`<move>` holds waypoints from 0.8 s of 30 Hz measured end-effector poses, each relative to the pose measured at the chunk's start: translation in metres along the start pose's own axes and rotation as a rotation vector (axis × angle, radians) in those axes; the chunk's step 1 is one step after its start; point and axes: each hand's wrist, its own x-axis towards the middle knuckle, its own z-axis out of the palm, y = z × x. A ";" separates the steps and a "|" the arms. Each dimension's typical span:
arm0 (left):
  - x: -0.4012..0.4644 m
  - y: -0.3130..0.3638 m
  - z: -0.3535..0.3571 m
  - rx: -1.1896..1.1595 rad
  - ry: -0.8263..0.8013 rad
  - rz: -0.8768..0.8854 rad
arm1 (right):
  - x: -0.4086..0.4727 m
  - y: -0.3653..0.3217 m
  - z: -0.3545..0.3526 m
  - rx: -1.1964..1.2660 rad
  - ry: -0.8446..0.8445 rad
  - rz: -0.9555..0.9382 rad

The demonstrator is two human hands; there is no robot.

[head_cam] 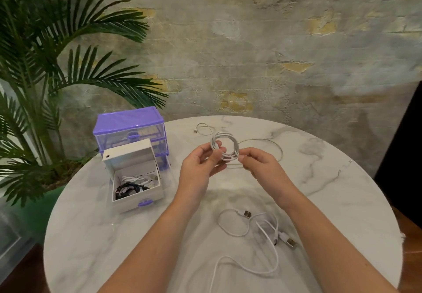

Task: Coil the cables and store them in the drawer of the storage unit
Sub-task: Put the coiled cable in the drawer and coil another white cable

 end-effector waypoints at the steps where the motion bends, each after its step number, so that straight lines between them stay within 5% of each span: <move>1: -0.001 -0.001 0.001 0.008 -0.011 -0.004 | 0.000 0.000 0.000 -0.012 0.032 -0.005; 11: 0.001 -0.005 0.003 0.116 -0.013 0.009 | -0.001 0.000 -0.002 -0.050 0.091 -0.111; 18: -0.003 -0.005 -0.011 0.303 -0.263 -0.219 | -0.007 0.001 -0.007 -0.594 0.123 -0.058; 24: -0.002 -0.012 -0.007 0.570 -0.238 -0.236 | -0.007 0.005 -0.005 -0.826 0.052 -0.066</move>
